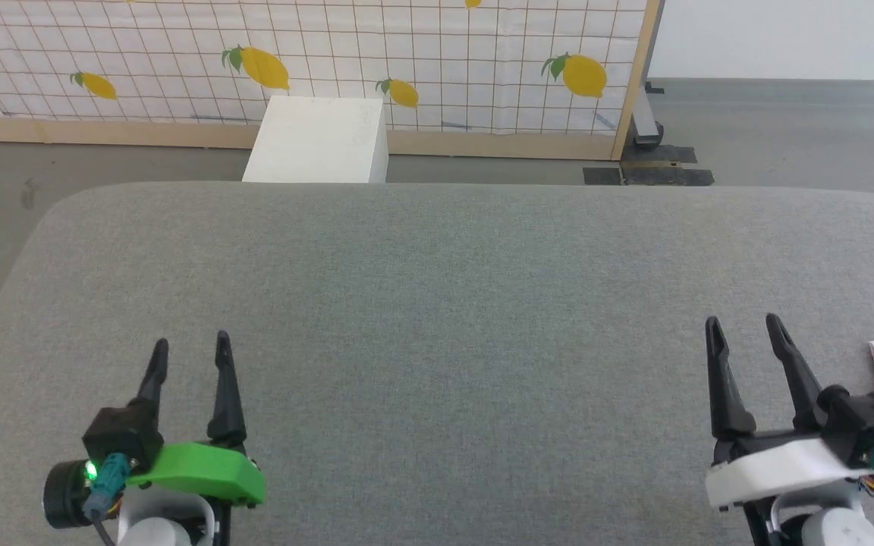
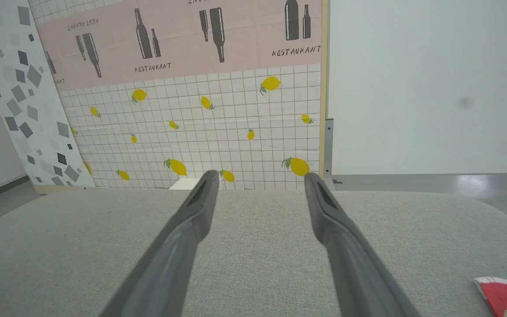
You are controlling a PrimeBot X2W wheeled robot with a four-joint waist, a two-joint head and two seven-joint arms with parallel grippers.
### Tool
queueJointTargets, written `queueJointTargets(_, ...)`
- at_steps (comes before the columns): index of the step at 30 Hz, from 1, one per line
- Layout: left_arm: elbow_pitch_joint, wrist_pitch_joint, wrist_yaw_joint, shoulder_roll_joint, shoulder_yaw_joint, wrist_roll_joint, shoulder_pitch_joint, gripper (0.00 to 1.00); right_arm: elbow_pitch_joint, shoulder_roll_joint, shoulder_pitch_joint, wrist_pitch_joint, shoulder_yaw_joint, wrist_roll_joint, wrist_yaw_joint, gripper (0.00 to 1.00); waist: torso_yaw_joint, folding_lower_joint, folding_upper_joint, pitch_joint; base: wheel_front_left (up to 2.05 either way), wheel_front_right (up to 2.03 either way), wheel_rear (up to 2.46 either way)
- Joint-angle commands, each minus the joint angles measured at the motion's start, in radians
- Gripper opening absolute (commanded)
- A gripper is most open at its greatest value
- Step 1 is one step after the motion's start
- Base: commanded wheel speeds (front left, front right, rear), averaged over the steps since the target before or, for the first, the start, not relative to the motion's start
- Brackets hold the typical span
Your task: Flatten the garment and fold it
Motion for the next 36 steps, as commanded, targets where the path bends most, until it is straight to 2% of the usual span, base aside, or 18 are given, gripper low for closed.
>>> queueJointTargets(1,0.014,-0.004,-0.003,-0.007,-0.008,-0.002,0.008,1.00,0.002,0.000,0.021,-0.005,0.003,-0.004,-0.002,1.00,0.000,0.0001,0.0000,0.000,0.00,0.00,0.00)
queueJointTargets(11,0.098,-0.005,-0.027,-0.006,-0.062,0.021,-0.013,1.00,-0.008,0.000,0.067,-0.006,0.004,-0.010,-0.002,1.00,-0.007,0.0001,0.0000,0.008,0.00,0.00,0.00)
queueJointTargets(18,0.090,-0.005,-0.032,-0.004,-0.083,0.041,-0.020,1.00,0.005,0.000,0.070,-0.006,0.006,-0.008,-0.002,1.00,-0.008,0.0001,0.0000,0.012,0.00,0.00,0.00)
queueJointTargets(19,0.091,0.000,-0.027,-0.002,-0.084,0.029,-0.007,0.00,0.003,0.000,0.056,0.000,0.006,-0.007,0.000,0.00,-0.008,0.0001,0.0000,0.012,0.00,0.00,0.00)
queueJointTargets(36,0.068,0.025,-0.022,-0.006,-0.082,0.040,0.000,0.00,-0.008,0.000,0.053,0.025,0.010,-0.020,0.000,0.00,-0.011,0.0001,0.0000,0.013,0.00,0.00,0.00)
